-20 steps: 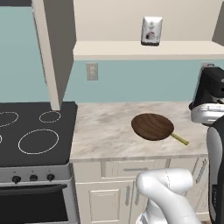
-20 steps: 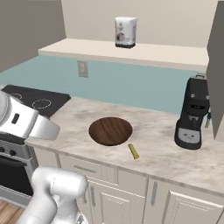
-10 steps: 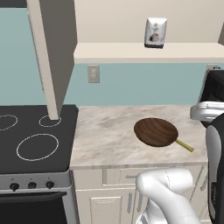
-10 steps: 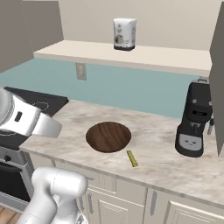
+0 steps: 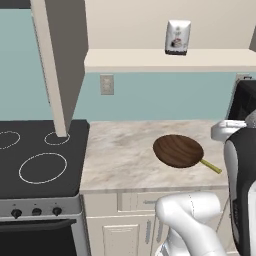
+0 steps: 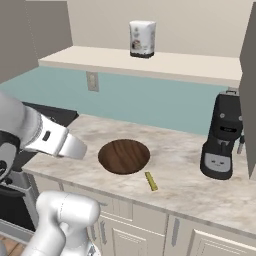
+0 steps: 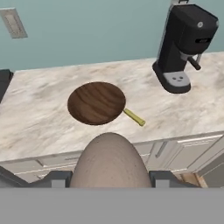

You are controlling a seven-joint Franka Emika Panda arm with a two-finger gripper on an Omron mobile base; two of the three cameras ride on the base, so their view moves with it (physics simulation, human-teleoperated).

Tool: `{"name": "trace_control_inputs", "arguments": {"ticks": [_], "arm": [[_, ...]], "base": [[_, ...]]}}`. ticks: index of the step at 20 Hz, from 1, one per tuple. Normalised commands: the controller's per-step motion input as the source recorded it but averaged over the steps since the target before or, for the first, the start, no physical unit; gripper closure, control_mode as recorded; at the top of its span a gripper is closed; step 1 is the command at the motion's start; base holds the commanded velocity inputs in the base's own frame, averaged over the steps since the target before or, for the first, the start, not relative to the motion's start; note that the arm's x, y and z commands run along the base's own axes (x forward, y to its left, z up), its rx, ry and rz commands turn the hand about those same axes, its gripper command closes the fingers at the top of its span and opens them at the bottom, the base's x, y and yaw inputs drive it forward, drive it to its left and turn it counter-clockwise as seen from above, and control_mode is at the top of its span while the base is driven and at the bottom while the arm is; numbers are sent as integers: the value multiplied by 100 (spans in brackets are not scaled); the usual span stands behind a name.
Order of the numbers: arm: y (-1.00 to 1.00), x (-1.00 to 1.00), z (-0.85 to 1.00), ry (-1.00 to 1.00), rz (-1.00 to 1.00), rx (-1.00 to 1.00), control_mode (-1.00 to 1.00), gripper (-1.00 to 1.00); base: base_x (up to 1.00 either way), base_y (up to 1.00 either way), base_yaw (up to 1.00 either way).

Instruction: Pick the egg and butter from the fridge and place them by the bowl for mixing.

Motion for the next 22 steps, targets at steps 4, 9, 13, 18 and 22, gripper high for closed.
{"name": "trace_control_inputs", "arguments": {"ticks": [4, 9, 13, 18, 22], "arm": [[-45, 26, -54, 14, 0, 0, -100, 100], [-57, 31, -49, 19, -7, 0, -100, 100], [-71, 49, -36, 14, -1, 3, -100, 100], [-79, 54, -41, 7, 0, 2, -100, 100], [-64, 54, -38, 0, 5, 3, -100, 100]], "base": [[0, 0, 0], [0, 0, 0], [0, 0, 0], [0, 0, 0], [0, 0, 0]]}}
